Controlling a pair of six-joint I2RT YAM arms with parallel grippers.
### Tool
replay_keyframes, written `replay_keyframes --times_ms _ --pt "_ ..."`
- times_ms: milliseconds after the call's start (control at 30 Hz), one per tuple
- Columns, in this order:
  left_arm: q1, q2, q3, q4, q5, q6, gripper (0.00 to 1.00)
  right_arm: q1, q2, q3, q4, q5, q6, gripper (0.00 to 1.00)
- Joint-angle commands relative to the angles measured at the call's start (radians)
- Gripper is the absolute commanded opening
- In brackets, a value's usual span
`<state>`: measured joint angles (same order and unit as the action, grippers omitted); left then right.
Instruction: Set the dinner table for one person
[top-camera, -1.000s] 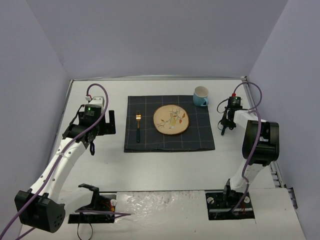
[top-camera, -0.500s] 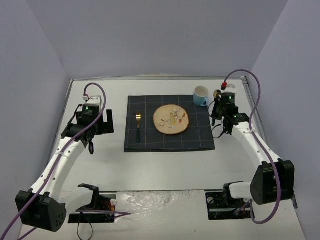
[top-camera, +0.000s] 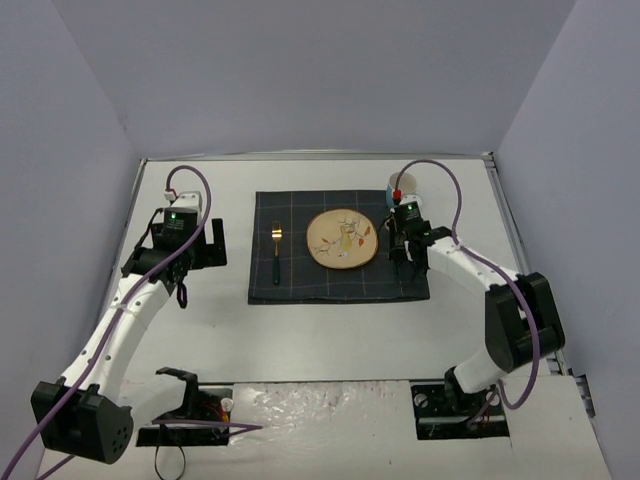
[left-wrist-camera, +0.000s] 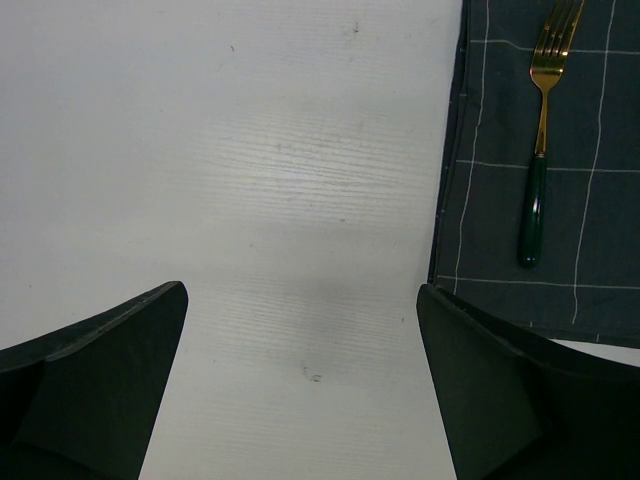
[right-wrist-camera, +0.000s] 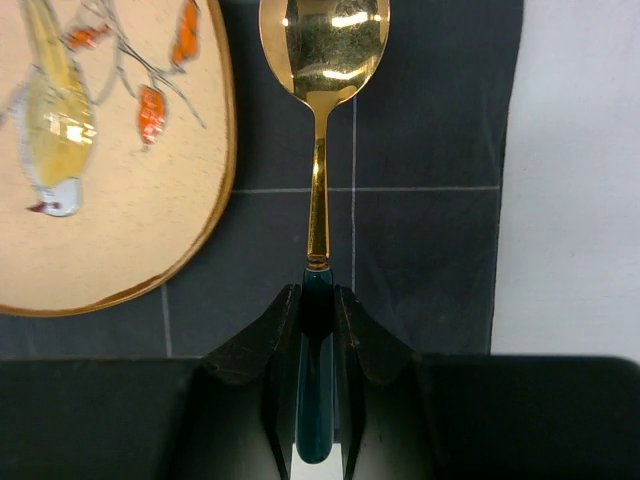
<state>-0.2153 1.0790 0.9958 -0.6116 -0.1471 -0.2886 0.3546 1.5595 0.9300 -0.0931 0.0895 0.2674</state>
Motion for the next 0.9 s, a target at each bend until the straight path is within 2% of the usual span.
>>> replay_keyframes --times_ms 0,233,867 --pt "0.010 -0.007 0.020 0.049 -0.010 0.006 0.97 0.001 0.052 0.007 0.054 0.024 -0.007 0.00" --pt "0.010 -0.005 0.020 0.048 -0.012 0.006 0.97 -0.024 0.118 0.011 0.081 0.032 -0.016 0.00" --pt "0.011 -0.001 0.020 0.048 -0.014 0.006 0.97 -0.101 0.111 0.052 0.117 -0.013 -0.129 0.00"
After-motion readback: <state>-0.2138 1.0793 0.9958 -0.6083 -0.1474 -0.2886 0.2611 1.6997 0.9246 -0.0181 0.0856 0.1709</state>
